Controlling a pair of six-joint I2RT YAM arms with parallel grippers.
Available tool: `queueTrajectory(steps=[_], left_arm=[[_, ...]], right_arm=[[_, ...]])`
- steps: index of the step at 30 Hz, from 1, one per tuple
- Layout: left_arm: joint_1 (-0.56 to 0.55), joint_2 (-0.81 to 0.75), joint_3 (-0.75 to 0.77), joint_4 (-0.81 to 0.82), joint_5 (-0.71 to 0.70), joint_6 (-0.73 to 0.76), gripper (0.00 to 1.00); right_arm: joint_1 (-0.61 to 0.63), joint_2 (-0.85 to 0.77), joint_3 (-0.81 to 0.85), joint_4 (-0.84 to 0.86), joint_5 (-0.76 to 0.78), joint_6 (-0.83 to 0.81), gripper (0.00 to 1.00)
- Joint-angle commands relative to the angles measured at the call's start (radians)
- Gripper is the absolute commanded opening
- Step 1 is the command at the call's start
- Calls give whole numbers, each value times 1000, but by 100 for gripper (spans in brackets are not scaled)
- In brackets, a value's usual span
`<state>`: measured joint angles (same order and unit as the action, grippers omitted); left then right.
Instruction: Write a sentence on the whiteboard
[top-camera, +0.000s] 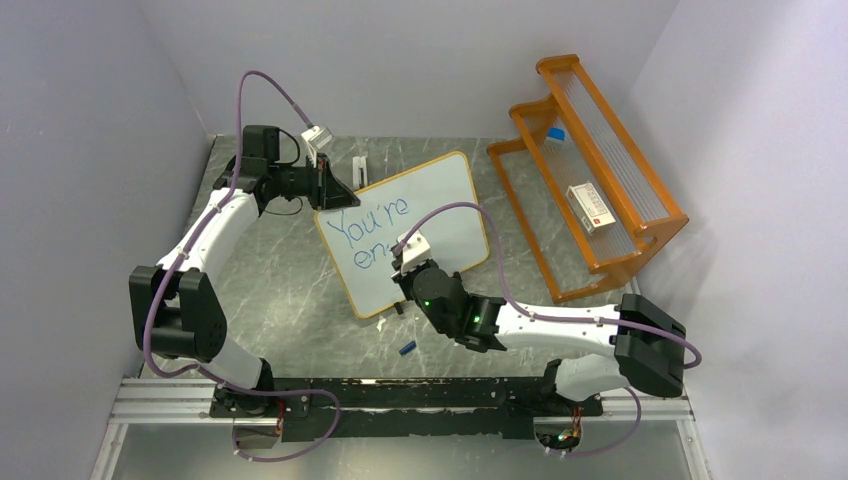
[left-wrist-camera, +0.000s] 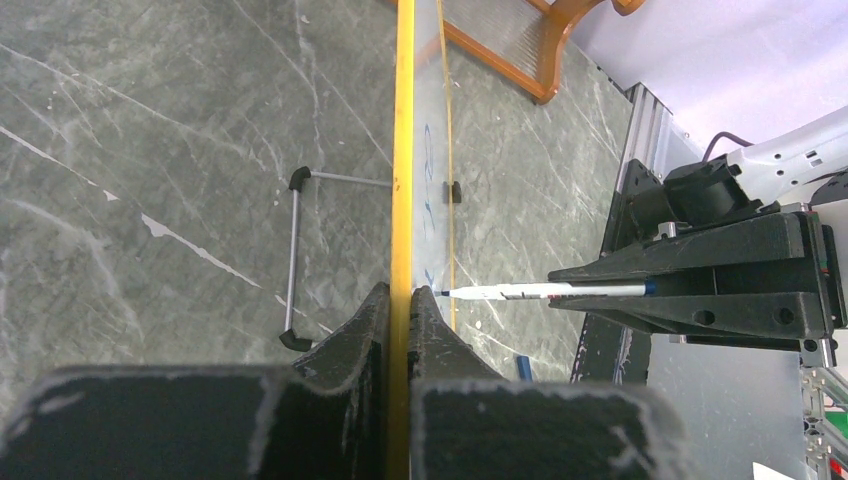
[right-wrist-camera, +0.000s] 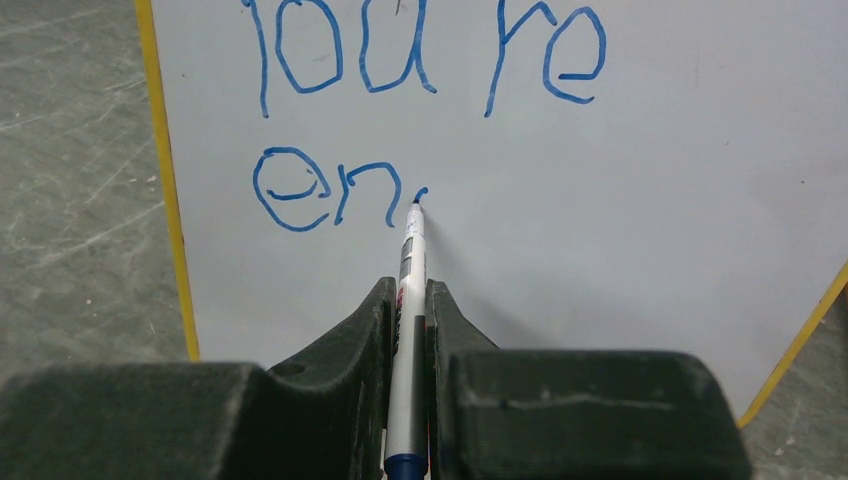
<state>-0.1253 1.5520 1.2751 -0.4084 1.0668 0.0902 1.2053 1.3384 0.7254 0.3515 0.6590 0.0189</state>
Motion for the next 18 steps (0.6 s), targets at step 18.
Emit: queueTrajectory(steps=[18], left_arm=[[3, 20, -6, -14, -59, 60, 5]], right_arm=[[-10, -36, -27, -90, 47, 9, 0]])
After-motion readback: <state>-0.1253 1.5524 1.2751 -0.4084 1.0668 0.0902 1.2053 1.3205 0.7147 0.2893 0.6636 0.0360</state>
